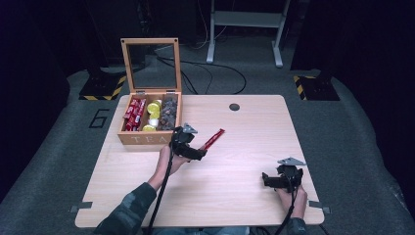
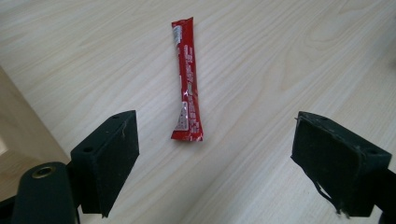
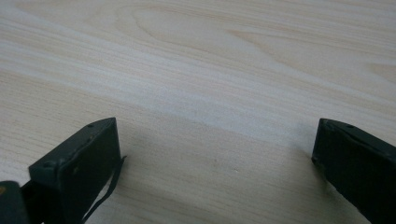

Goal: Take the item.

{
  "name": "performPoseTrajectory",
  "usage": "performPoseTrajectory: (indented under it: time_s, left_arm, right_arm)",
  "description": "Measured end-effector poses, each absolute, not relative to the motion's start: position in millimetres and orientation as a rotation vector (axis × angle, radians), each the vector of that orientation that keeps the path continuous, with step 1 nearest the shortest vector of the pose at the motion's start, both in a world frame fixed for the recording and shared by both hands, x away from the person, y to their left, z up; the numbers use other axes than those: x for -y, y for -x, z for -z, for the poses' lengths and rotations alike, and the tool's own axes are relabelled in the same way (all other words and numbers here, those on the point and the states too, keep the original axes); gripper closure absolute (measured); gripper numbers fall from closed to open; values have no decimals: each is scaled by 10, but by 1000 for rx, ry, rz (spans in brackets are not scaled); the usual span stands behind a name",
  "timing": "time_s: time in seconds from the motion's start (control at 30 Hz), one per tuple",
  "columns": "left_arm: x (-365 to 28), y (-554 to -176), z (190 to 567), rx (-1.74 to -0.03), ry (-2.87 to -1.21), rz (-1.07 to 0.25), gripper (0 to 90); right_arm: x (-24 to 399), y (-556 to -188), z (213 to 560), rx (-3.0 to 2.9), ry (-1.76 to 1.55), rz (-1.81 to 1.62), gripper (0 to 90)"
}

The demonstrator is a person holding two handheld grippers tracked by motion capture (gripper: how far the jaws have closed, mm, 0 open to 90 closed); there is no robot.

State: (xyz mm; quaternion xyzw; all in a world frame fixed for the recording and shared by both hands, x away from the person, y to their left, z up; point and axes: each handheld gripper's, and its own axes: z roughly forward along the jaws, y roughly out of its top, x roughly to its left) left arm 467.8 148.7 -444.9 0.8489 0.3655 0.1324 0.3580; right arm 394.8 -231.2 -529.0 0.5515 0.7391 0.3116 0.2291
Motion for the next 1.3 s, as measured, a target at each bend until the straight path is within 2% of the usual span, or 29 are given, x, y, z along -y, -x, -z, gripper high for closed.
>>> performPoseTrajectory:
  time_s: [0.83,1.3]
  left_arm:
    - [-2307,-4181,4390,-1029,-2125,-438,87]
    - [-2850,-3931,4648,-1183,-2076,-438,41]
  right_arm:
    - [2312,-3948,5290,-2034,-1518,-858,4]
    - [2315,-3946,5290,-2036,-1514,-852,4]
